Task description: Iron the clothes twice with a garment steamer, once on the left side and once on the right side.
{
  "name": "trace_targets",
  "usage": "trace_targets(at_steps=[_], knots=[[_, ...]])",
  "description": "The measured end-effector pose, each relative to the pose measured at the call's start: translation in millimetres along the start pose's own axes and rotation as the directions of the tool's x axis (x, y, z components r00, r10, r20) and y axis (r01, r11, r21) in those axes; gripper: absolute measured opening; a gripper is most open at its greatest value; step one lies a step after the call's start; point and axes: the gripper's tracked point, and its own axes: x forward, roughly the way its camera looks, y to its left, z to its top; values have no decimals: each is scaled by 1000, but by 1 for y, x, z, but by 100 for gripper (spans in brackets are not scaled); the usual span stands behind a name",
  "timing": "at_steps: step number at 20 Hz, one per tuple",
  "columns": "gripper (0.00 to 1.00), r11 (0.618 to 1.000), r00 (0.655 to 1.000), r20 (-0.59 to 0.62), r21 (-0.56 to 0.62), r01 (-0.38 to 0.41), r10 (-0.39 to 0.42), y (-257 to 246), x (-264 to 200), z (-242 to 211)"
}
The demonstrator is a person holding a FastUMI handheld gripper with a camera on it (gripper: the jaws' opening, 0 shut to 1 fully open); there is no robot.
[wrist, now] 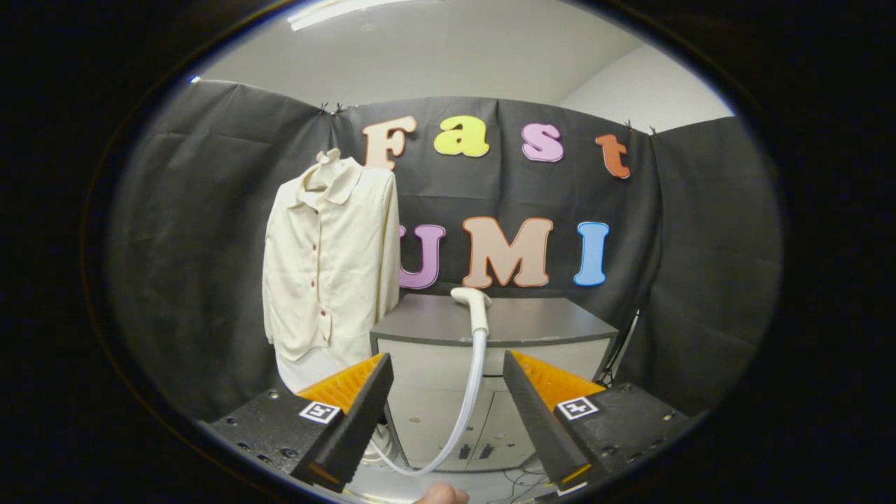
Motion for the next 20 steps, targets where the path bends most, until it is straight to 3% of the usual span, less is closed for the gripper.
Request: trace_targets(at_steps=[20], knots=[[95, 988, 991, -23, 79, 130, -129, 1, 98, 29]])
